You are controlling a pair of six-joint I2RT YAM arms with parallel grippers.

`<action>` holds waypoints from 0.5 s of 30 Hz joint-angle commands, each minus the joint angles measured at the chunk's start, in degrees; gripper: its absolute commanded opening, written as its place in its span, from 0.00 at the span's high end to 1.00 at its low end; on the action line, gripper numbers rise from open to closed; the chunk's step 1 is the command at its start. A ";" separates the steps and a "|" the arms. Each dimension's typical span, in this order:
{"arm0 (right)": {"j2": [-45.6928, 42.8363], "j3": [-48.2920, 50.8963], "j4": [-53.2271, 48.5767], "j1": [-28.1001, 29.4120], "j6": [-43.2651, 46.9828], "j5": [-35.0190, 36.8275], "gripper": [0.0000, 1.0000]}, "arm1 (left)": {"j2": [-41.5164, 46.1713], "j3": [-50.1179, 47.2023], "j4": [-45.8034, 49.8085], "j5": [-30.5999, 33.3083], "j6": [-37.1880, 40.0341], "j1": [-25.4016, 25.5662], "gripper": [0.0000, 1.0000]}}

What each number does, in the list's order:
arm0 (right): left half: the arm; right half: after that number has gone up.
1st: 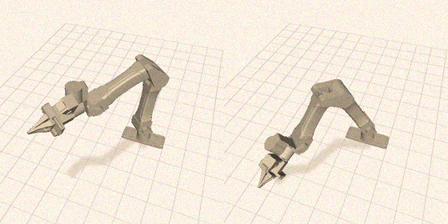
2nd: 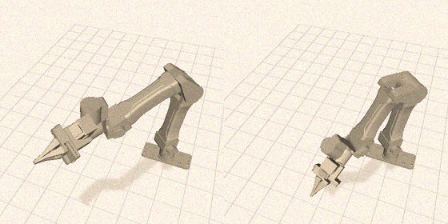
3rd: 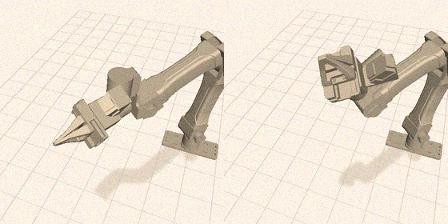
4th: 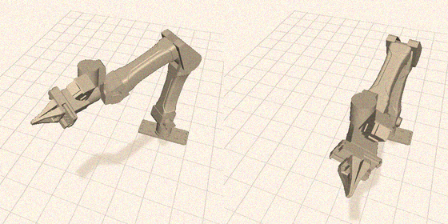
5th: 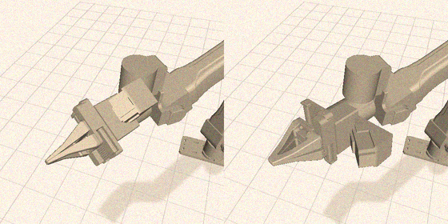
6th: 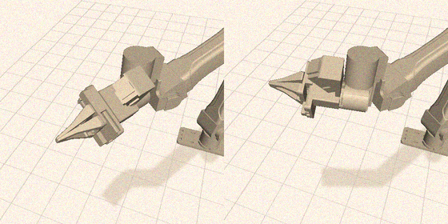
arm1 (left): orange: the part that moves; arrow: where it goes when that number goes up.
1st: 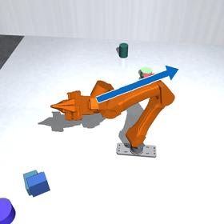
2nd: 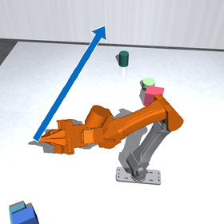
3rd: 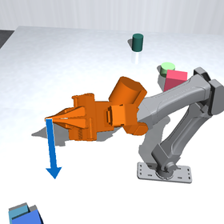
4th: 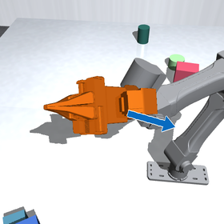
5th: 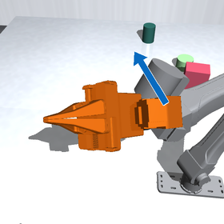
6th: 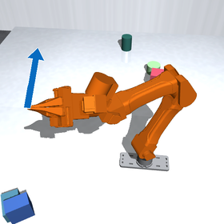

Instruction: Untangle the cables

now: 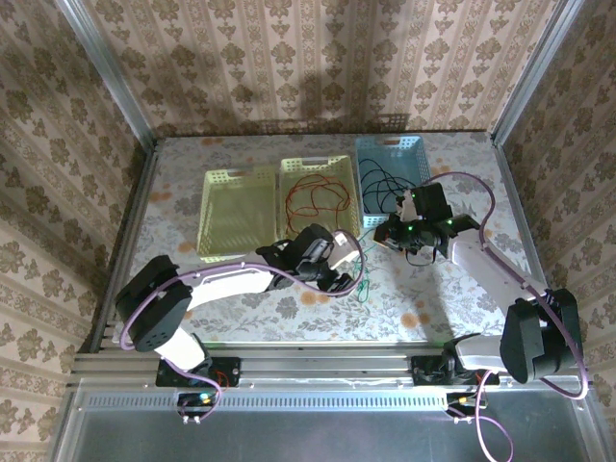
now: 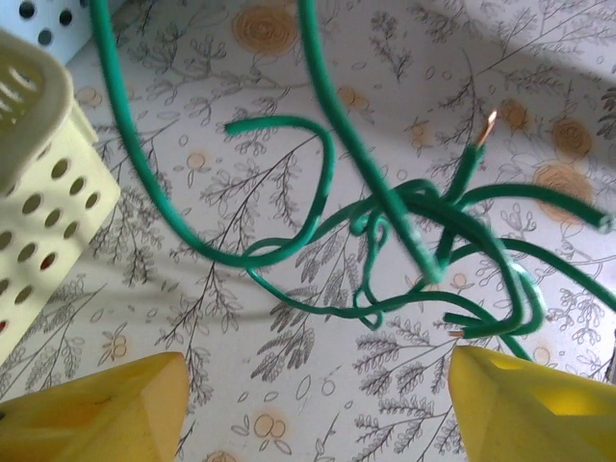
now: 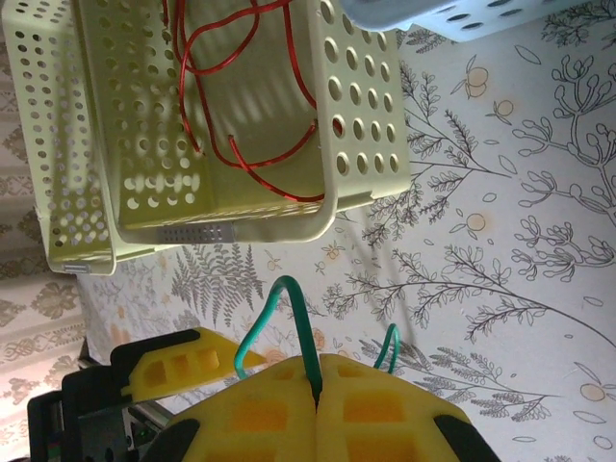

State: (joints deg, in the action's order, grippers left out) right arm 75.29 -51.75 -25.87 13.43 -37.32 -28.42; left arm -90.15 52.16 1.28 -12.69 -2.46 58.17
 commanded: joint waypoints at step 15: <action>0.71 -0.11 7.53 3.61 -10.76 2.49 1.00 | -3.74 2.21 -6.42 -3.16 0.45 -0.58 0.54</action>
State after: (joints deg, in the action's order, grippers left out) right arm 75.92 -51.29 -19.70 16.51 -45.87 -26.79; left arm -92.18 53.89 -2.52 -16.29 -1.30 58.41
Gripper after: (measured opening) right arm 0.058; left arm 0.549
